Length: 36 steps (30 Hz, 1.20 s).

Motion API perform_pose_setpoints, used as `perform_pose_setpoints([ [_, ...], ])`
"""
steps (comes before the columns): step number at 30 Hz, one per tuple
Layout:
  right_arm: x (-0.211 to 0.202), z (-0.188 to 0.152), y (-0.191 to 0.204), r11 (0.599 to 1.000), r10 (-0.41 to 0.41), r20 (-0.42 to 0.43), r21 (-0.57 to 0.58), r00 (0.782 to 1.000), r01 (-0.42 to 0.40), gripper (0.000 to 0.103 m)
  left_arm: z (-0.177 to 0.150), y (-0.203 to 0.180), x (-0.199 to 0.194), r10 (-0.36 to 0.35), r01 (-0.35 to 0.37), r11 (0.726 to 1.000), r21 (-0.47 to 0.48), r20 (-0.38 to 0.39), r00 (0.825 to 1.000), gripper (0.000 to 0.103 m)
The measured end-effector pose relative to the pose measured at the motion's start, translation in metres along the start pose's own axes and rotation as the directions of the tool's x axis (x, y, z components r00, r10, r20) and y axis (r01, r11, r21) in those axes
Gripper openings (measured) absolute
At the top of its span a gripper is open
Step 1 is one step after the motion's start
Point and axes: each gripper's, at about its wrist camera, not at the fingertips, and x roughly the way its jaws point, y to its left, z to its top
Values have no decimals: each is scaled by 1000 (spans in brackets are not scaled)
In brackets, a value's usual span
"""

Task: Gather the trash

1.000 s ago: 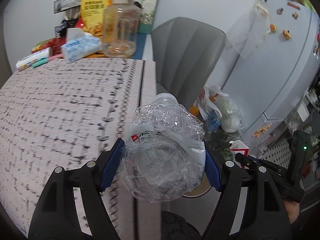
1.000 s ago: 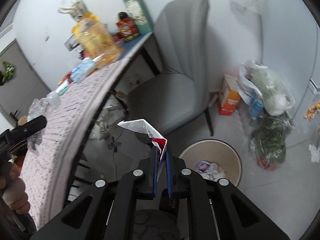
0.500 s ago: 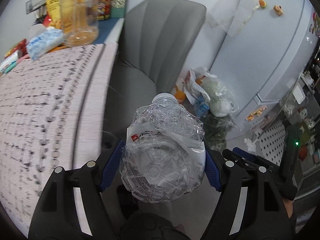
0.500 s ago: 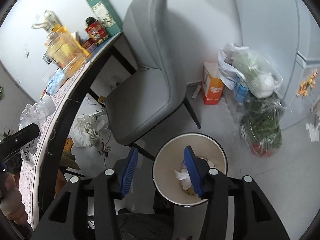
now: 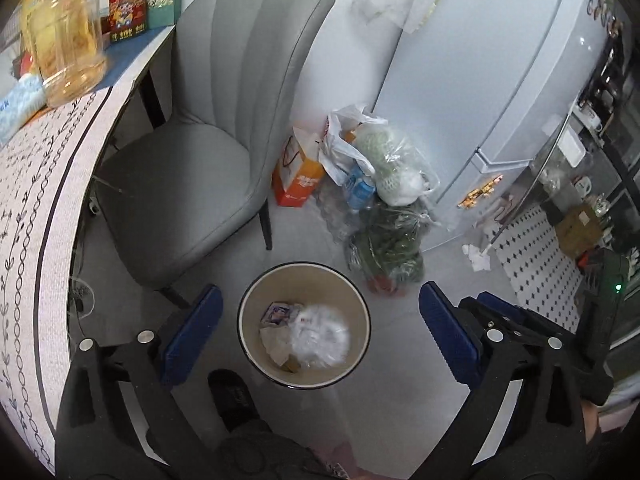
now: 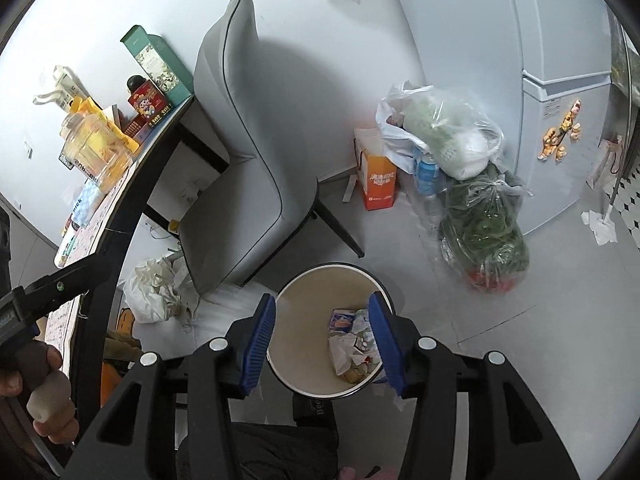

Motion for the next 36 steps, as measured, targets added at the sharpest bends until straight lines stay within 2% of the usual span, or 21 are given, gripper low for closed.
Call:
perform_pose_setpoints([
  [4,-1,-1,9,1000,18,0,-15,1000,-18,55,-3,17,-14,21,-21,999,-43,11,1000,97],
  [9,-5,-3,34,998,37,7,-45,999,-37,70,-8,45,-46,39,-32,993,-114,64,997,97],
  [11,-9,-4,46,997,39,16,-61,999,-38,79,-11,54,-59,56,-43,990,-136,94,994,97],
  [20,-39,-5,105,990,54,46,-131,998,-47,92,-30,90,-136,103,-54,974,-218,219,970,97],
  [27,-69,-7,156,982,72,81,-182,994,-56,95,-48,116,-196,144,-63,960,-272,292,946,97],
  [32,-91,-15,189,973,78,91,-224,993,-56,95,-66,131,-233,169,-73,952,-296,312,935,97],
  [36,-108,-26,212,962,83,96,-269,992,-54,95,-83,137,-257,208,-110,948,-298,322,923,97],
])
